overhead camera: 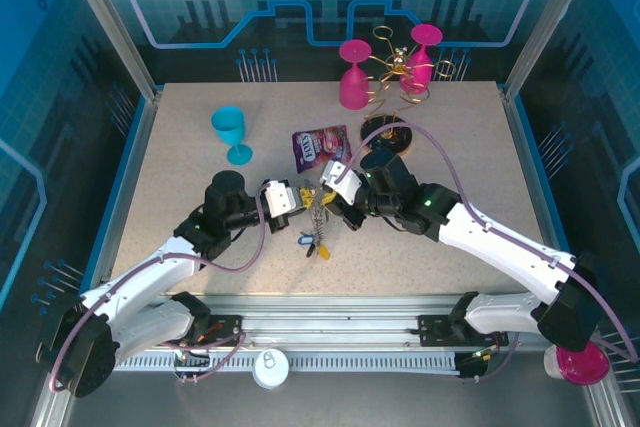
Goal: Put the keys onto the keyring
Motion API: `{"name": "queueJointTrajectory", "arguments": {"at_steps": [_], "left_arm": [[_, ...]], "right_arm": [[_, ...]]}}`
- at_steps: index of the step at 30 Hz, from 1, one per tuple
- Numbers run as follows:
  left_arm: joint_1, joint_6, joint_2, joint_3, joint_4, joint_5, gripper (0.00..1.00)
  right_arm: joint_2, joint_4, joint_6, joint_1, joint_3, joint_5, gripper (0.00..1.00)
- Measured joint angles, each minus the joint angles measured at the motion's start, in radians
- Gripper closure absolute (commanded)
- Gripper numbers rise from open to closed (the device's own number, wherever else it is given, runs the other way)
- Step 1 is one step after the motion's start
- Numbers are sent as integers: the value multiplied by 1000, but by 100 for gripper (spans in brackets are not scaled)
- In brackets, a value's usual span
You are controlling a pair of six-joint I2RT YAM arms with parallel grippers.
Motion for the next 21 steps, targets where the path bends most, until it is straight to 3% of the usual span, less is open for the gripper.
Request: {"name": "queueJointTrajectory", "arguments": {"at_steps": [21], "left_arm": [[-2,-27,0,0,0,2,100]], "right_arm": [[20,49,3,1,-1,6,100]]}}
